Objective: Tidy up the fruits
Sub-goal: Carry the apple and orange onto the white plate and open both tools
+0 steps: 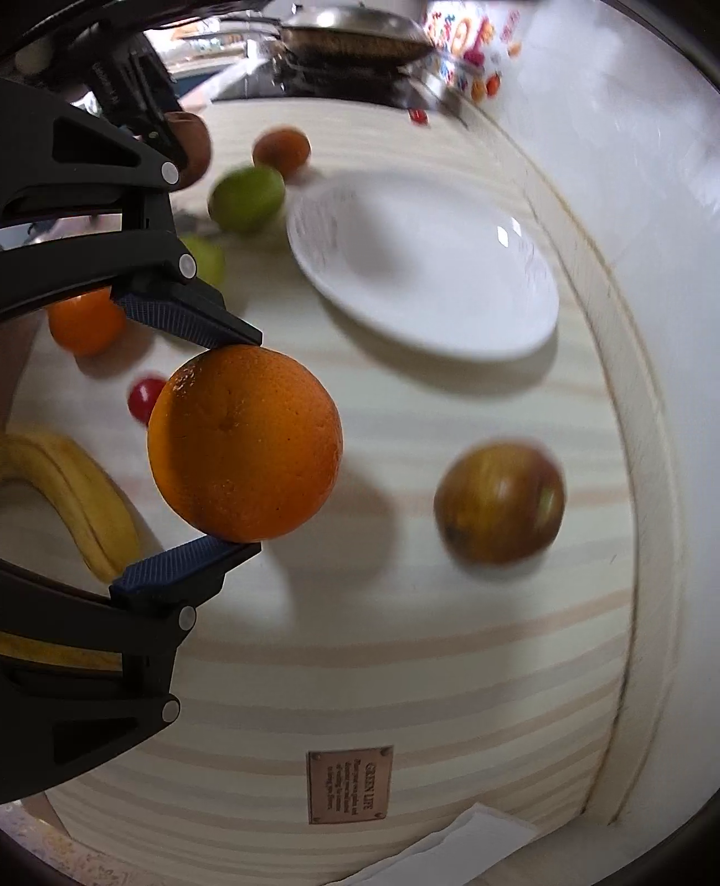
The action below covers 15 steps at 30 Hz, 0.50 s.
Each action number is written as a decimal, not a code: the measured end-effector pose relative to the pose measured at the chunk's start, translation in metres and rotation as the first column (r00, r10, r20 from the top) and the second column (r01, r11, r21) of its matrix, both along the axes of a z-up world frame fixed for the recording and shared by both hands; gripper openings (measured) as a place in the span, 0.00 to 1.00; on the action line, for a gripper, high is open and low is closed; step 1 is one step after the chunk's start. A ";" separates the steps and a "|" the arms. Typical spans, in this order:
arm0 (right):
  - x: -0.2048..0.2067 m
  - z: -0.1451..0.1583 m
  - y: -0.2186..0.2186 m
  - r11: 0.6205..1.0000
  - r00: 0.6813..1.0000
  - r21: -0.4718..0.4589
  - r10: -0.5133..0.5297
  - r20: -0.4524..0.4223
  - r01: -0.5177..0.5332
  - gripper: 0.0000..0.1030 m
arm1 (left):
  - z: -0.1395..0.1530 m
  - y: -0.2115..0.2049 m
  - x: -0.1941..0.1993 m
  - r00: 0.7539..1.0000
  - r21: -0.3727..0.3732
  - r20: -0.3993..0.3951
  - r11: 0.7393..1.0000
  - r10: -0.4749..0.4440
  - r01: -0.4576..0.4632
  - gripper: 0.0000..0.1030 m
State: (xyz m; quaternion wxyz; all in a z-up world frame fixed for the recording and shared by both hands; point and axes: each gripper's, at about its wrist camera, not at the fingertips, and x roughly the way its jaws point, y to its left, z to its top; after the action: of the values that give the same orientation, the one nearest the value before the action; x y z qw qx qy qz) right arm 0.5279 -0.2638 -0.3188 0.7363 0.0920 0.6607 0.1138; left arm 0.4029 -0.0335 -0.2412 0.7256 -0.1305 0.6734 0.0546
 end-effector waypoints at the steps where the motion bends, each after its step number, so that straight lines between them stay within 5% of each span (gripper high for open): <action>1: 0.000 0.006 0.007 1.000 1.000 0.018 0.002 0.007 -0.002 0.66 | 0.014 0.000 0.006 1.000 -0.021 0.030 1.000 -0.006 0.007 0.61; 8: 0.029 0.018 0.059 0.998 0.999 0.060 -0.005 0.044 0.002 0.66 | 0.056 0.011 0.084 0.989 -0.070 0.123 0.993 -0.087 0.096 0.61; 15: 0.073 -0.007 0.104 1.000 0.999 0.017 -0.022 0.040 0.021 0.66 | 0.019 0.017 0.163 0.980 -0.087 0.069 0.978 -0.184 0.190 0.62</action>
State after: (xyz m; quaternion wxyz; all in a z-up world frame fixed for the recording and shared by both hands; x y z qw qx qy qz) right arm 0.6013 -0.1599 -0.3255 0.7497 0.1027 0.6439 0.1131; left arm 0.5661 -0.0168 -0.2224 0.7407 -0.1020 0.6622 -0.0495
